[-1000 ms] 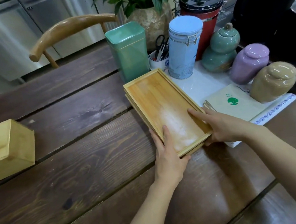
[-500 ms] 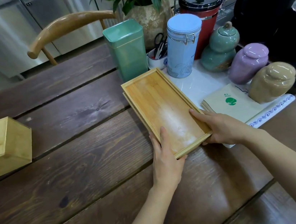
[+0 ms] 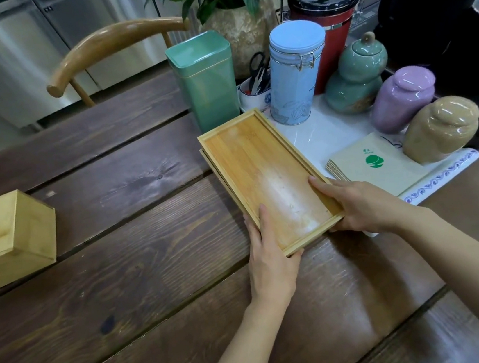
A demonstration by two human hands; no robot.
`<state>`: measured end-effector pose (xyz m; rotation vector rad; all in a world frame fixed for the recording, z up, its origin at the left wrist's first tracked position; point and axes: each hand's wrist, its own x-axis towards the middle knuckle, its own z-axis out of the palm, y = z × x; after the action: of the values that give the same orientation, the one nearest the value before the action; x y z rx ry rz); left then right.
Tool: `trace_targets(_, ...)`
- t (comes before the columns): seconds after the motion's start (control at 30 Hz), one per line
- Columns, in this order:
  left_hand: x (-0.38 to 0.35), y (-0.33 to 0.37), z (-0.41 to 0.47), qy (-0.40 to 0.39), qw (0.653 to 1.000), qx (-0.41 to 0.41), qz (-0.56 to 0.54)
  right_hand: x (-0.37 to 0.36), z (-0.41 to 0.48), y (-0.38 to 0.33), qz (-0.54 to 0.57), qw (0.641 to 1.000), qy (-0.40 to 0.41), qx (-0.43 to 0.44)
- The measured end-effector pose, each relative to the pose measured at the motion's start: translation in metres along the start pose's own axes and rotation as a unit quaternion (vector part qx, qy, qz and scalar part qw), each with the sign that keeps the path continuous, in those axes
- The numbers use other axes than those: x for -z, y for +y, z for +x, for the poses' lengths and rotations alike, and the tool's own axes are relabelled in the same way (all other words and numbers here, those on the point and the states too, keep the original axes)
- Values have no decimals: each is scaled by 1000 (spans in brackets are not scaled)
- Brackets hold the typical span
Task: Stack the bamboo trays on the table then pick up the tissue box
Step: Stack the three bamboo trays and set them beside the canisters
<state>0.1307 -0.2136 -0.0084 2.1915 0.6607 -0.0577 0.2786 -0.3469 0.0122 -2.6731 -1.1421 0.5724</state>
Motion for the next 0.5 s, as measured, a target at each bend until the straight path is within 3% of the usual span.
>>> trace_targets(0.37,14,-23,-5,-55,994,11,-97,6,-5,3,184,981,-42,-43)
trace_targets(0.5,11,-27,-5,-39,990,18,-136,10,-7,-1,186,979,-52,-67)
